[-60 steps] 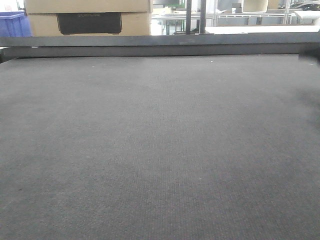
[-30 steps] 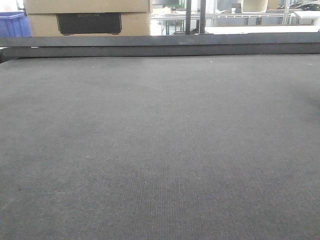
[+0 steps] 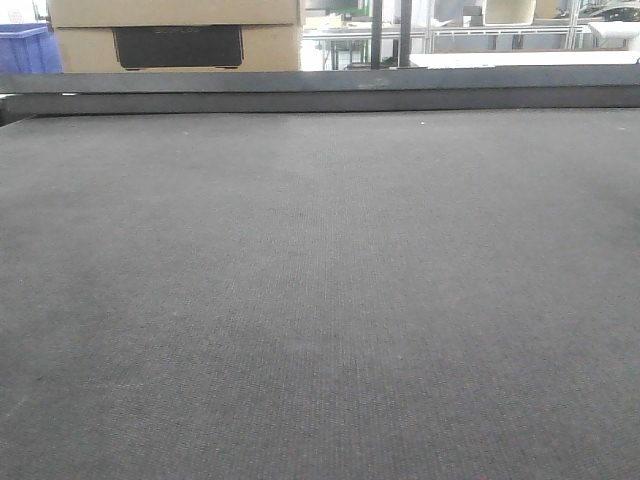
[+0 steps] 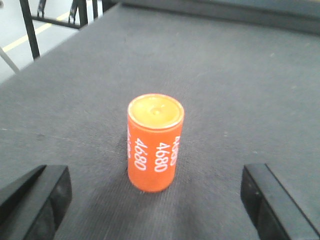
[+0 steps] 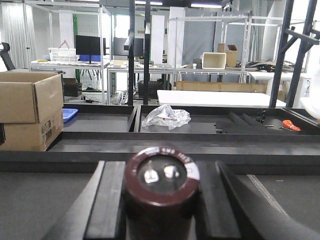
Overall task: Place cylindrical capacitor in blue bin on shelf
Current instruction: 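Hold both cylinders raised above the table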
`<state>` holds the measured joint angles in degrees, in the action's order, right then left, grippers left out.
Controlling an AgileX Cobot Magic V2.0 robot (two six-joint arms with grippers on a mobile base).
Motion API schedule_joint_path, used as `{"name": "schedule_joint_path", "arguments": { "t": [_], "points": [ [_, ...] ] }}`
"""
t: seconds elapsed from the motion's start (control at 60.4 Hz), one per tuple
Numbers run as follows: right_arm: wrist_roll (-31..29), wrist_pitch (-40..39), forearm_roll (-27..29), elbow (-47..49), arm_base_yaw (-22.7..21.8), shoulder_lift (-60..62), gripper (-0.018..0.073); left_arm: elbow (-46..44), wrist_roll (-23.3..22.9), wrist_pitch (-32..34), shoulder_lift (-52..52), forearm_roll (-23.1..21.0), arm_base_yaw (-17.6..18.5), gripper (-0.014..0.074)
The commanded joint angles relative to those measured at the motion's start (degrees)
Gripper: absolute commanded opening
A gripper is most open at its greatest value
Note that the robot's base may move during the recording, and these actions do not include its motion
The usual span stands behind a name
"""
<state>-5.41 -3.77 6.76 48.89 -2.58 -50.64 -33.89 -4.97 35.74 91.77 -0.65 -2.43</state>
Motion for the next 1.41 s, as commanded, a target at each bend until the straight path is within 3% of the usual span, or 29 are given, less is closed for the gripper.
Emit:
{"name": "schedule_joint_path", "arguments": {
  "t": [0.0,0.215,0.431,0.861,0.944,1.01,1.159,1.225,1.391],
  "points": [
    [-0.17,-0.08,-0.45,0.19,-0.07,0.51,-0.0162,-3.89,-0.24,2.33,4.21,-0.29,-0.19,0.0587],
    [-0.17,-0.08,-0.45,0.19,-0.07,0.51,-0.0162,-11.77,-0.24,2.33,12.64,-0.52,-0.19,0.0587],
    [-0.17,-0.08,-0.45,0.19,-0.07,0.51,-0.0162,-17.05,-0.24,2.33,18.23,-3.75,-0.19,0.0587],
    [-0.17,0.04,-0.45,0.19,-0.07,0.51,-0.0162,-19.80,0.61,2.22,21.29,-3.75,-0.33,0.0566],
    [-0.17,0.04,-0.45,0.19,-0.07,0.51,-0.0162,-19.90,0.59,2.22,21.29,-3.75,-0.32,0.0487],
    [-0.17,0.04,-0.45,0.19,-0.07,0.51,-0.0162,-20.00,0.59,2.22,21.29,-3.75,-0.54,0.0370],
    [-0.17,0.04,-0.45,0.19,-0.07,0.51,-0.0162,-20.00,0.59,2.22,21.29,-3.75,-0.82,0.0004],
    [-0.17,0.31,-0.45,0.19,-0.07,0.51,-0.0162,-20.00,0.59,2.22,21.13,-3.75,-0.82,-0.0116],
    [-0.17,2.65,-0.45,0.19,-0.07,0.51,-0.0162,-20.02,0.59,-4.55,16.21,2.02,-0.82,-0.0111]
  ]
}}
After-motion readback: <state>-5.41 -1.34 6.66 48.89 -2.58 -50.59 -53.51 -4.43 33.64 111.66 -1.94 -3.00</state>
